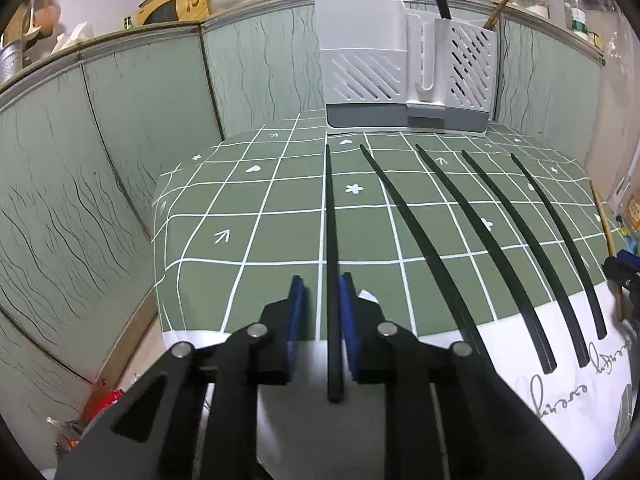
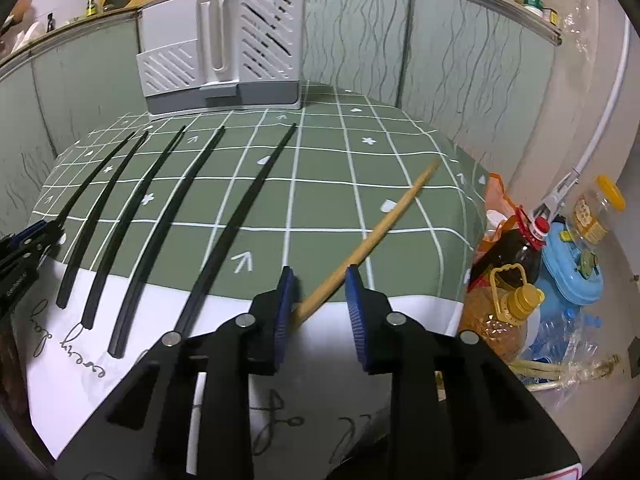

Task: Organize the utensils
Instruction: 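Close the left tool on a black chopstick while the right tool grasps the wooden chopstick, then lift both chopsticks upright and carry them over the white holder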

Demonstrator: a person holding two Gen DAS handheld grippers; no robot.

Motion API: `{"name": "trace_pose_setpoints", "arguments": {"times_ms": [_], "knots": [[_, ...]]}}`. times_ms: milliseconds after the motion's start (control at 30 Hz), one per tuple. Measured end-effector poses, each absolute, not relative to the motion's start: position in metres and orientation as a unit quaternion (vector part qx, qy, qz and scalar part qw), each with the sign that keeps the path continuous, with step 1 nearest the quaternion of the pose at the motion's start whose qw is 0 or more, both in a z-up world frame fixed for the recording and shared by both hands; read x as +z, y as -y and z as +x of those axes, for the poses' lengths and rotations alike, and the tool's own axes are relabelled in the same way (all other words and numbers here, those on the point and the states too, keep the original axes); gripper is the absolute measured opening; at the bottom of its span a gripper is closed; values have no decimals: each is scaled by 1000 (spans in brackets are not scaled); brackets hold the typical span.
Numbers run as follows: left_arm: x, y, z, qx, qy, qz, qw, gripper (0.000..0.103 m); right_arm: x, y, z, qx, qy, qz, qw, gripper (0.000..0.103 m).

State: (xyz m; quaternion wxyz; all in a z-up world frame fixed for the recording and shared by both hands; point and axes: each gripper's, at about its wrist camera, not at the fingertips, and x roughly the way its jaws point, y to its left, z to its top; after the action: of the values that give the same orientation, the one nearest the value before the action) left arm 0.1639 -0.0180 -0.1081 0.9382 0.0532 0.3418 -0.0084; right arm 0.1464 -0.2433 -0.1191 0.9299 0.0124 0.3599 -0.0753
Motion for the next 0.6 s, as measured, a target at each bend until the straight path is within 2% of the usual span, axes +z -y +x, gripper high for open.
{"name": "trace_pose_setpoints", "arguments": {"times_ms": [133,267,600], "knots": [[-108,15,165,-8,-343,49,938,8,-117,251,149,-79,-357,22,930,17],[-107,13,165,-13,-344,43,938,8,-116,258,149,-77,-354,33,931,6],[-106,9,165,-23,-347,24,937,8,-113,268,151,-63,-355,50,931,6]]}}
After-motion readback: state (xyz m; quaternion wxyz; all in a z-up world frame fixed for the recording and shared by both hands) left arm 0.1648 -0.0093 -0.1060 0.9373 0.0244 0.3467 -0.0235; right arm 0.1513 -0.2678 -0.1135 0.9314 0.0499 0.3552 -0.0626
